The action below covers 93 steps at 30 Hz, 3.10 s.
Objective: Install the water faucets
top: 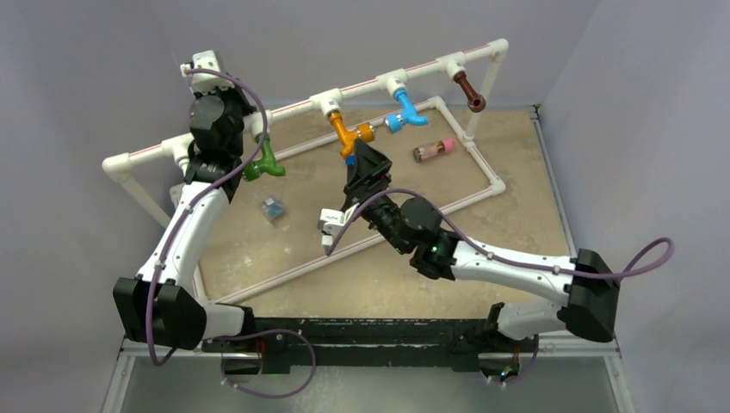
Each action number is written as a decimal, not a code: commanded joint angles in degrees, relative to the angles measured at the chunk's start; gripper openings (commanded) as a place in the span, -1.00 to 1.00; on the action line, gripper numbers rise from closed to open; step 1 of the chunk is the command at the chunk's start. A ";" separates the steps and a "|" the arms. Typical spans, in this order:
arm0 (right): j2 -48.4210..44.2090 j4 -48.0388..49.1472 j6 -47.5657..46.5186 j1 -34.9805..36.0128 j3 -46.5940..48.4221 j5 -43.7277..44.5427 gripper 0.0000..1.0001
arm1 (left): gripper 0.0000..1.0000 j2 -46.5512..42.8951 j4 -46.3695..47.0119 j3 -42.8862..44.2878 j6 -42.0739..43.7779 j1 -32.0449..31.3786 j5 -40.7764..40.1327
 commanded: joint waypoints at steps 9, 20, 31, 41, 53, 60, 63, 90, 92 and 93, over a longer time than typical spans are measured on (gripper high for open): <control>10.30 11.97 -8.04 -3.29 8.84 4.51 0.69 | -1.00 3.86 -14.81 -4.34 0.09 -0.47 3.31; 12.66 11.11 -3.81 -4.49 10.38 5.23 0.05 | -1.00 3.79 -14.86 -4.30 -0.12 -0.16 3.75; 14.69 9.68 8.97 -3.59 12.05 8.99 -1.00 | -1.00 3.77 -14.87 -4.27 -0.15 -0.08 3.87; 13.01 2.28 56.04 -2.86 16.62 3.04 -1.00 | -1.00 3.88 -15.02 -4.25 -0.34 0.10 4.18; 9.83 10.75 119.56 -4.42 11.82 -2.23 -1.00 | -1.00 3.45 -15.19 -4.24 -0.59 0.10 4.45; 9.92 29.03 151.35 -6.77 2.60 -4.14 -1.00 | -1.00 3.31 -15.24 -4.17 -0.77 0.10 4.83; 11.12 35.99 159.72 -6.77 1.20 -4.90 -1.00 | -1.00 3.26 -15.35 -4.17 -0.77 0.11 4.89; 0.60 18.05 153.89 -9.07 -1.46 -13.55 0.65 | -1.00 3.09 -15.35 -4.17 -0.75 0.10 5.14; -1.31 14.52 151.26 -9.16 -1.50 -14.69 0.66 | -1.00 3.09 -15.32 -4.17 -0.70 0.10 5.10; -2.31 12.29 149.53 -9.24 -1.60 -15.20 0.66 | -1.00 3.09 -15.32 -4.17 -0.69 0.10 5.09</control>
